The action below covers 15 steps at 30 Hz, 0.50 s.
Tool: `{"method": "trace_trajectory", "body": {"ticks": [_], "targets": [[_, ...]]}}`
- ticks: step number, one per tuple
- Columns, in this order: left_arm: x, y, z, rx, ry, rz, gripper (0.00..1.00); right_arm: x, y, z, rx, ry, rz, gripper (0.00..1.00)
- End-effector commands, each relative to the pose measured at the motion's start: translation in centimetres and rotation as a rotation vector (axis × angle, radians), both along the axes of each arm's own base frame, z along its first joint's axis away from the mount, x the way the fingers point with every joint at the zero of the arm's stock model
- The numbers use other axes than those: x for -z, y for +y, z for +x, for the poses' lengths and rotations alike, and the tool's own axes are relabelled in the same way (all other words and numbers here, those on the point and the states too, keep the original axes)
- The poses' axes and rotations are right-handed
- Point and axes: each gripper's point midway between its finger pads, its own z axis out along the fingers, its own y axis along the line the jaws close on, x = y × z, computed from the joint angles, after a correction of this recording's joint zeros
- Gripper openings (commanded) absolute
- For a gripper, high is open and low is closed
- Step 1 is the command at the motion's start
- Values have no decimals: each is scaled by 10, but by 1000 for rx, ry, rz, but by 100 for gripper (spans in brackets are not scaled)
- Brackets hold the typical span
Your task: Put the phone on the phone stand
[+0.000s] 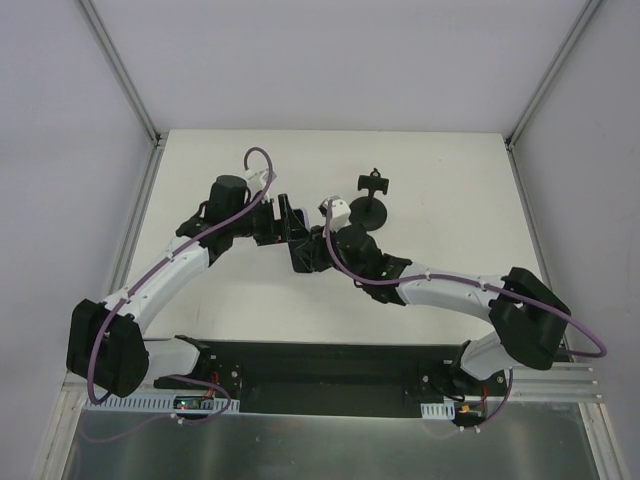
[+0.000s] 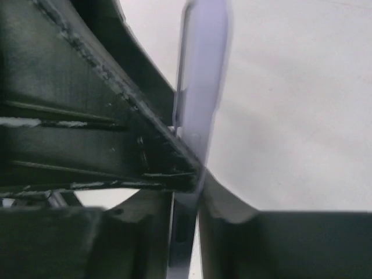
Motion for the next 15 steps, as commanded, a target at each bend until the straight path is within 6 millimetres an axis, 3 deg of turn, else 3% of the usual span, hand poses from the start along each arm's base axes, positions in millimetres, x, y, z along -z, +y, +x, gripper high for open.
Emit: {"method": "trace_trajectory", "body": {"ticks": [1, 2, 3, 4, 5, 6, 8, 9, 10, 11, 12, 14, 15], "targets": [[-53, -17, -6, 98, -184, -148, 0, -22, 7, 0, 8, -24, 99, 10], [-57, -19, -11, 129, -196, -167, 0, -24, 6, -1, 4, -36, 105, 1], [-61, -20, -13, 145, -213, -178, 4, -32, 0, -3, 3, -59, 117, 1], [-65, -20, -17, 166, -240, -189, 16, -29, -7, -5, 4, -73, 120, 1], [-72, -21, -18, 181, -279, -208, 30, -30, -12, -9, -15, -85, 129, 1], [-72, -21, -23, 200, -289, -220, 61, -45, -20, -12, -24, -121, 156, 1], [-87, -22, -28, 223, -358, -249, 84, -36, -39, -16, -40, -118, 148, 1], [-89, -23, -35, 255, -366, -266, 89, -53, -50, -19, -44, -142, 189, 1], [-96, -24, -38, 274, -394, -284, 90, -42, -64, -20, -54, -120, 188, 1], [-104, -25, -41, 300, -429, -306, 92, -59, -75, -24, -61, -147, 234, 1], [-109, -27, -48, 344, -441, -330, 92, -60, -91, -16, -38, -152, 243, 1], [-120, -30, -57, 398, -481, -361, 90, -72, -107, -29, -85, -163, 287, 1], [-125, -31, -61, 427, -491, -369, 89, -70, -122, -23, -55, -156, 278, 1]]}}
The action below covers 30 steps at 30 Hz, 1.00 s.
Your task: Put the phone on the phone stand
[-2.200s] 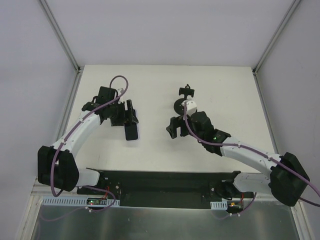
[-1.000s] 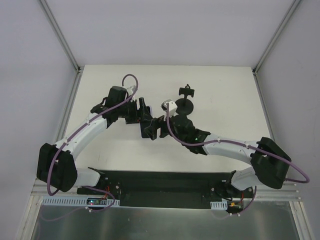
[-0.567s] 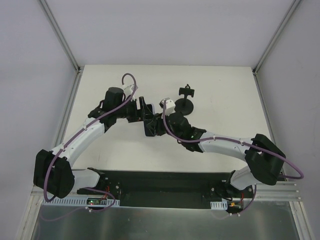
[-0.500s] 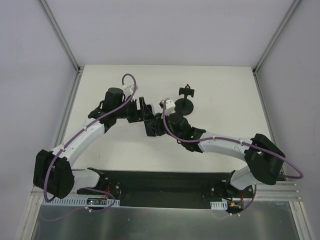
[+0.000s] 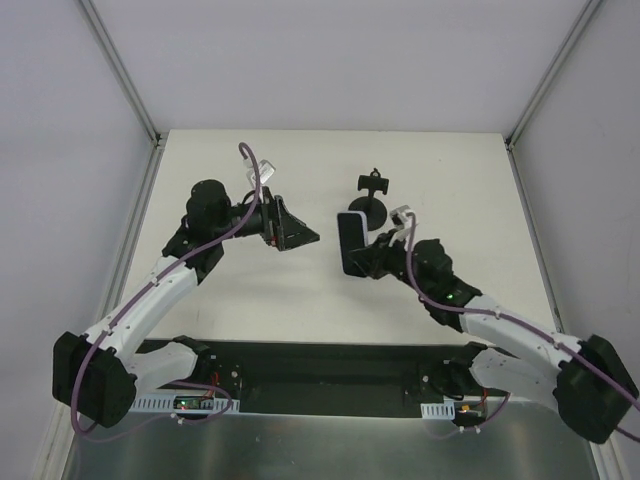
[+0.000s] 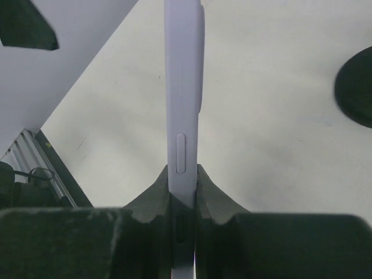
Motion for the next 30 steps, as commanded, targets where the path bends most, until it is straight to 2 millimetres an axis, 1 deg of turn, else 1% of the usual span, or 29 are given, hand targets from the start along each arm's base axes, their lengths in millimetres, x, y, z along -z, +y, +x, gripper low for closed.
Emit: {"method": "trace_trajectory", "body": {"ticks": [1, 2, 3, 4, 5, 6, 7, 8, 9, 11, 12, 13, 14, 15, 18, 19, 21, 22, 23, 24, 25, 26, 27, 28, 29, 30], "targets": [[-48, -10, -26, 185, -189, -108, 86, -66, -27, -11, -79, -127, 170, 1], [-50, -13, -28, 202, -184, -110, 85, -75, -36, -15, -81, -155, 189, 1], [-56, -17, -29, 221, -184, -117, 85, -74, -48, -11, -53, -148, 189, 1], [-59, -20, -36, 265, -186, -122, 84, -78, -49, -18, -96, -147, 206, 1], [-62, -24, -40, 299, -190, -126, 85, -86, -55, -23, -108, -163, 227, 1], [-68, -33, -46, 349, -187, -133, 85, -87, -62, -24, -128, -162, 234, 1], [-72, -37, -51, 389, -186, -139, 85, -92, -65, -27, -137, -158, 253, 1], [-81, -41, -54, 409, -204, -147, 86, -93, -69, -28, -148, -159, 256, 1], [-79, -49, -56, 431, -195, -144, 86, -95, -73, -28, -162, -157, 258, 1], [-86, -56, -52, 431, -228, -145, 85, -98, -77, -31, -175, -161, 265, 1], [-81, -63, -50, 435, -212, -138, 85, -99, -79, -33, -190, -163, 266, 1], [-81, -65, -48, 429, -208, -135, 84, -103, -79, -36, -201, -178, 269, 1], [-78, -69, -43, 417, -205, -129, 81, -106, -79, -39, -211, -186, 274, 1], [-72, -73, -39, 416, -191, -122, 79, -108, -78, -44, -239, -190, 276, 1], [-61, -78, -36, 423, -174, -108, 72, -115, -74, -54, -295, -192, 299, 1], [-57, -79, -38, 429, -175, -105, 70, -113, -73, -55, -307, -180, 305, 1], [-53, -80, -43, 447, -196, -110, 70, -117, -71, -60, -339, -203, 326, 1], [-52, -80, -45, 453, -204, -114, 70, -117, -69, -61, -350, -176, 349, 1], [-51, -81, -50, 468, -221, -125, 71, -119, -67, -62, -367, -203, 363, 1], [-51, -80, -55, 486, -230, -132, 75, -119, -63, -66, -394, -197, 372, 1], [-52, -80, -57, 491, -239, -136, 76, -116, -59, -65, -406, -180, 374, 1], [-52, -80, -61, 500, -251, -141, 76, -119, -53, -70, -438, -192, 378, 0], [-51, -80, -62, 498, -251, -142, 76, -120, -50, -70, -440, -195, 382, 1], [-51, -80, -62, 495, -253, -143, 75, -118, -45, -69, -447, -198, 374, 1], [-50, -80, -62, 495, -245, -145, 73, -121, -38, -74, -473, -206, 376, 1], [-51, -80, -63, 498, -244, -147, 67, -119, -34, -74, -480, -206, 369, 1]]}}
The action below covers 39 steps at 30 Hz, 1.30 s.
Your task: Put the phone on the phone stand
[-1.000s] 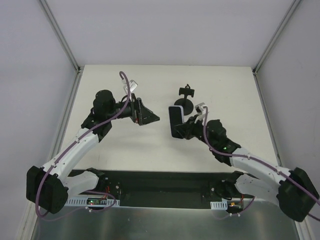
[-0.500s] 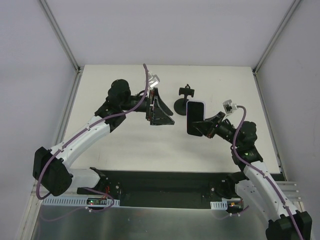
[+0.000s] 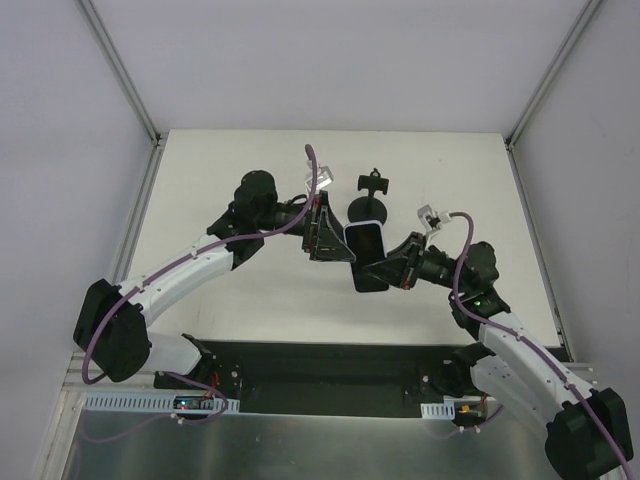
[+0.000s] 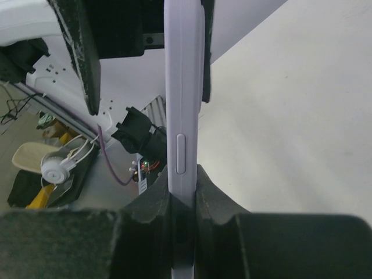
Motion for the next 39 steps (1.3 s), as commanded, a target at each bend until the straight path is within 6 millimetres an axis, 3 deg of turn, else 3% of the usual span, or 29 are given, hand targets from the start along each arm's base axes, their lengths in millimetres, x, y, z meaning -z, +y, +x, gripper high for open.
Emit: {"method": "trace_trajectory", "body": {"ticks": [1, 3, 7, 12, 17, 21, 24, 33, 39], "targets": [[-23, 3, -11, 34, -100, -82, 64, -42, 18, -16, -81, -213, 75, 1], [-26, 2, -12, 45, -93, -95, 59, -42, 21, -16, -59, -223, 82, 1], [-30, 5, -22, 94, -65, -124, 36, -40, 20, -10, 0, -238, 87, 1], [-40, 8, -28, 103, -78, -167, 24, -40, 17, -2, 65, -240, 100, 1], [-55, 11, -36, 138, -71, -203, 23, -39, 23, -4, 28, -235, 95, 1], [-59, 14, -43, 166, -78, -209, 40, -39, 26, -4, 13, -230, 100, 1], [-58, 14, -44, 162, -78, -209, 42, -39, 28, -4, 8, -230, 101, 1], [-61, 13, -41, 158, -82, -214, 26, -39, 35, -3, -12, -224, 99, 1], [-63, 13, -42, 162, -89, -217, 27, -37, 36, -1, -12, -218, 93, 1]]}}
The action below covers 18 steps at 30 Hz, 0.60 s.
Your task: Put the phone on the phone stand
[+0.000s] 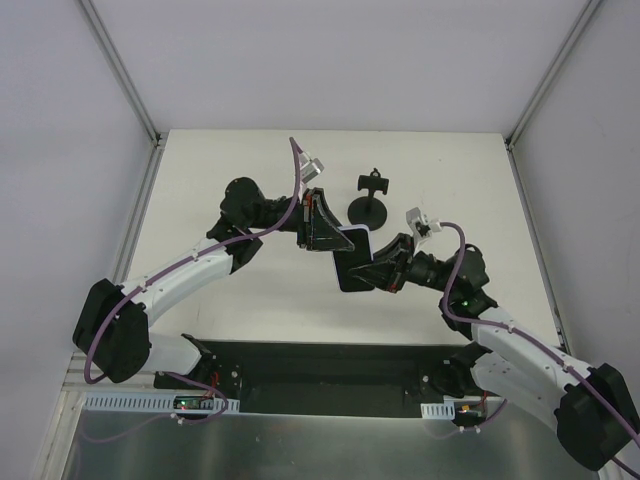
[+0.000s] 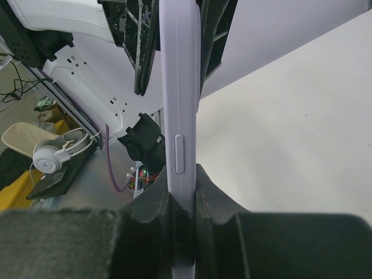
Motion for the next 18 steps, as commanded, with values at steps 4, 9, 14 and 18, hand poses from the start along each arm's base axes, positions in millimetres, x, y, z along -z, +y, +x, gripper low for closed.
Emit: {"method": "trace_trajectory", "body": {"ticks": [4, 9, 14, 18], "targets": [[-32, 10, -30, 96, -129, -81, 32, -20, 1, 17, 70, -48, 40, 1], [-34, 10, -28, 77, -141, -88, 28, -17, 2, 17, 65, -35, 33, 1], [-32, 9, -25, 47, -146, -83, 0, -18, 2, 19, 71, -30, 22, 1], [-27, 10, -19, -15, -136, -37, 0, -13, 1, 22, 94, -15, -8, 55]]}}
